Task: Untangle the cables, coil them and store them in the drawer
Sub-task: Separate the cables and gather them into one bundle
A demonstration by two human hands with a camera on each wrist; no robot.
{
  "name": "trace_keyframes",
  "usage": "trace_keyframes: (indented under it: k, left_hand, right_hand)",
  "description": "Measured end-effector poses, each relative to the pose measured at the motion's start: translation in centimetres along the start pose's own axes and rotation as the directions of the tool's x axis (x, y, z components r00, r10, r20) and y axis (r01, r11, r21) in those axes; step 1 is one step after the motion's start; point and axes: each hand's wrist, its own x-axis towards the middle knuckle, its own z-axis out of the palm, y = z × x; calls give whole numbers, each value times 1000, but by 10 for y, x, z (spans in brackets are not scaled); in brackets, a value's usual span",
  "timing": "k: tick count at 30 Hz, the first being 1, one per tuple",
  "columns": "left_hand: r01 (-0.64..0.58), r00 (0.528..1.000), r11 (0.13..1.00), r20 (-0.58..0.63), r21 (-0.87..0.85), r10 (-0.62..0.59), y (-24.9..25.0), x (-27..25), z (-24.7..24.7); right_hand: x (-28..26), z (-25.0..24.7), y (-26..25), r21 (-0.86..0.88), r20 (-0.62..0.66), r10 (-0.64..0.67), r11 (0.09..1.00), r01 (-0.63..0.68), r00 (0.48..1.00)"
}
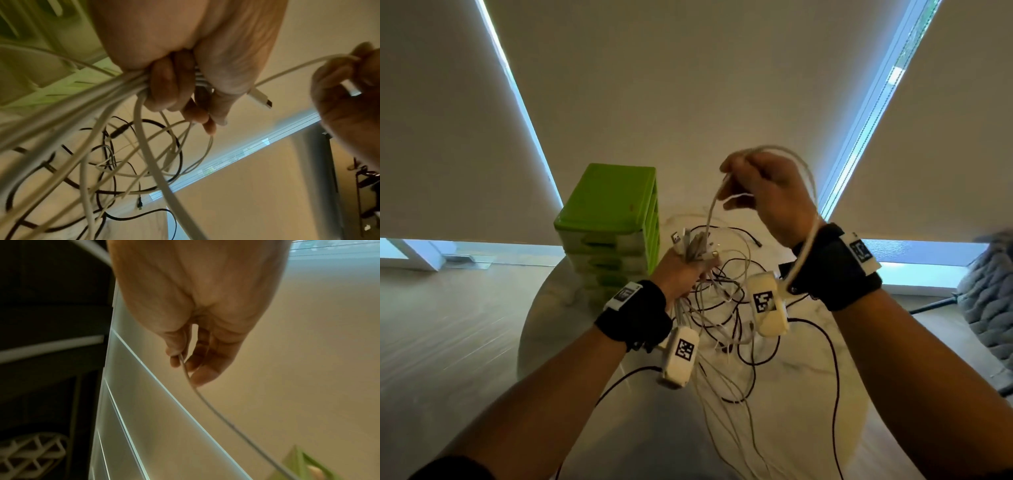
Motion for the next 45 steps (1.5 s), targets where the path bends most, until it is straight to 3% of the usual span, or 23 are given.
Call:
trace_keyframes:
  k: [3, 6, 8, 10, 12, 13, 16, 18, 22, 24, 27, 30, 32, 35, 37, 39, 42, 45]
  left_hand:
    - [35, 999, 996, -10, -82, -36, -2, 5, -6]
    - [40, 997, 982, 75, -184, -26, 4, 9, -13]
    - [50, 995, 960, 96, -274, -25, 10, 13, -18]
    - [52, 990, 935, 144, -352, -1, 14, 13, -24]
    - [33, 982, 916, 182, -399, 44, 15, 10, -31]
    - [26, 981, 910, 187, -414, 57, 15, 9, -34]
    - [13, 975, 887, 203, -462, 91, 17, 6, -45]
    - [8, 970, 879, 217, -477, 109, 20, 5, -49]
    - [-5, 966, 888, 228, -459, 123, 24, 4, -48]
    - [-6, 964, 888, 233, -459, 126, 25, 4, -44]
    - [-29, 962, 924, 241, -381, 129, 25, 4, -44]
    - [-25, 963, 971, 254, -237, 87, 19, 3, -52]
    - [-10, 971, 980, 233, -200, 57, 17, 2, -58]
    - [12, 970, 967, 237, -256, 51, 17, 1, -58]
    - [17, 963, 955, 263, -297, 64, 19, 0, -49]
    - [27, 952, 943, 297, -332, 77, 23, -1, -34]
    - [54, 932, 923, 352, -381, 91, 34, -4, 3]
    - [31, 909, 919, 393, -393, 138, 44, -12, 51]
  right_hand:
    - [1, -2, 1, 123, -111, -23, 992, 37, 994]
    - [-10, 4, 27, -135, 40, 128, 983, -122, 991]
    - [-20, 9, 53, -361, 219, 354, 895, -261, 909]
    - [-30, 11, 80, -535, 338, 540, 784, -314, 771]
    - [-39, 10, 103, -633, 395, 629, 715, -297, 670]
    - [-42, 8, 112, -670, 401, 644, 691, -271, 651]
    - [-41, -2, 124, -840, 287, 659, 522, -147, 695]
    - [-38, -9, 120, -861, 177, 670, 461, -216, 721]
    - [-32, -6, 97, -468, 332, 645, 746, -474, 688]
    - [-31, 3, 89, -433, 363, 560, 809, -397, 745]
    - [-25, 0, 94, -581, 232, 447, 776, -246, 864]
    - [-22, -40, 117, -608, 28, 411, 730, -311, 911]
    - [-28, -76, 130, -610, -86, 449, 682, -404, 889]
    - [-51, -133, 138, -687, -250, 498, 513, -515, 830]
    - [-67, -171, 139, -739, -270, 561, 401, -542, 783]
    - [-81, -194, 129, -720, -287, 611, 370, -587, 737]
    - [-94, -188, 97, -513, -229, 630, 569, -642, 742]
    - [-103, -138, 57, -406, 75, 605, 745, -530, 793]
